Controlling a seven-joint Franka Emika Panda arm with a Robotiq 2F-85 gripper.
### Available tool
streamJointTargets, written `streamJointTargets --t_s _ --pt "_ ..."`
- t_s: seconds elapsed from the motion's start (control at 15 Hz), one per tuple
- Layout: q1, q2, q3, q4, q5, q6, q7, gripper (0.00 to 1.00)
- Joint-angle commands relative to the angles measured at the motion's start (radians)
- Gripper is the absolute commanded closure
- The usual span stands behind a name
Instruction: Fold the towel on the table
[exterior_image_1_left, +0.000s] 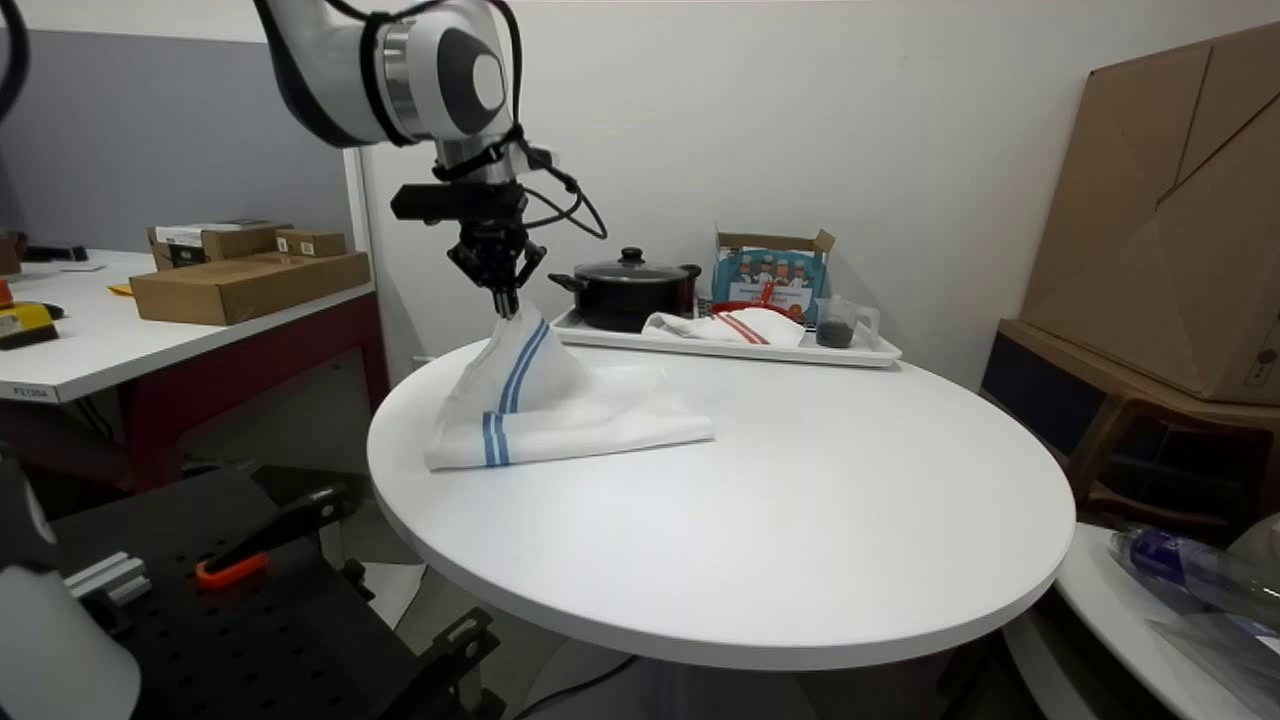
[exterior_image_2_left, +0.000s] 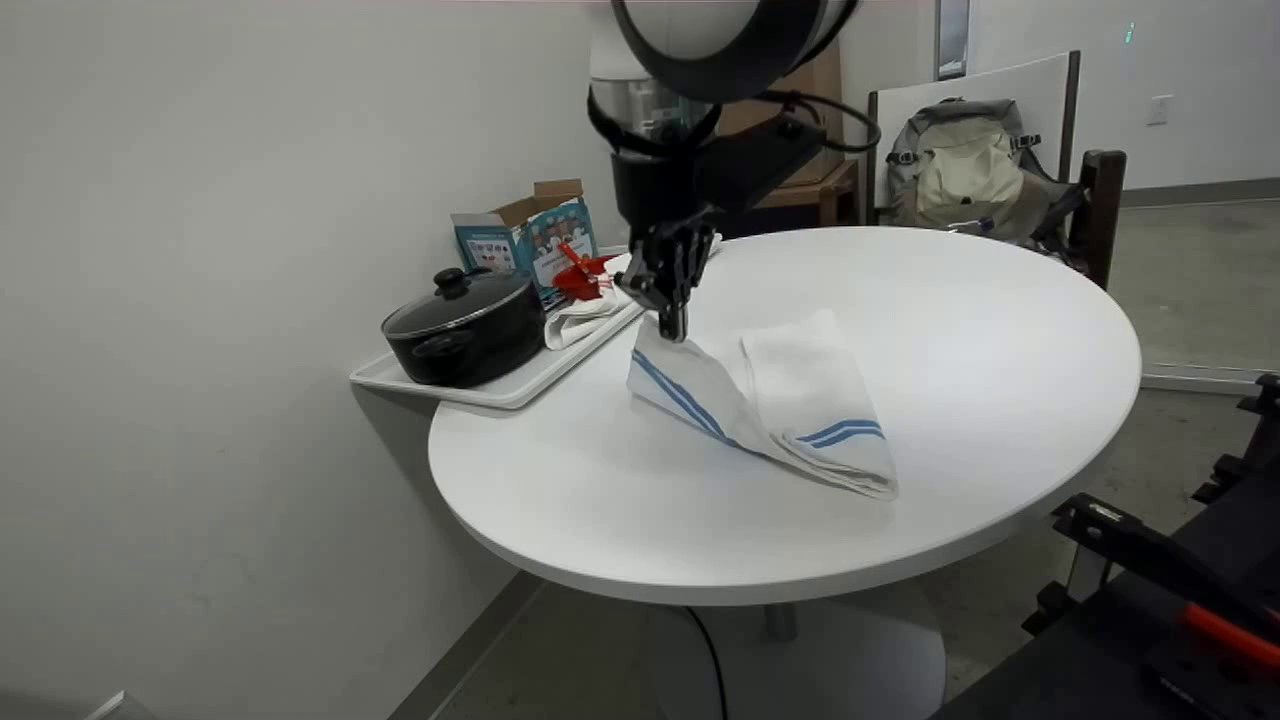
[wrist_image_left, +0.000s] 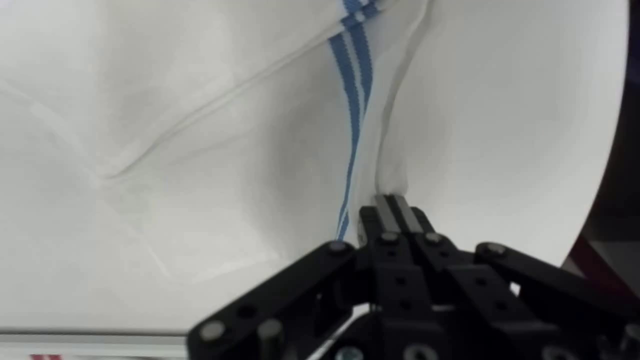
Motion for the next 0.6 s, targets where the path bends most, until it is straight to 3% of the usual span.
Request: streamJointTargets --t_s 0.0,0.2,0.47,0.53 --pt "-0.001 -0.078 -0.069 -0.105 -0.079 0.058 0.102 1.00" --pt "0.014 -0.108 -0.072 -0.221 -0.137 0.034 0.143 1.00" --pt "0.065 -0.124 0.020 -0.417 -0.095 0.031 0.108 1.00" --pt "0.083 -0.022 0.054 -0.322 -0.118 0.000 0.154 1.00"
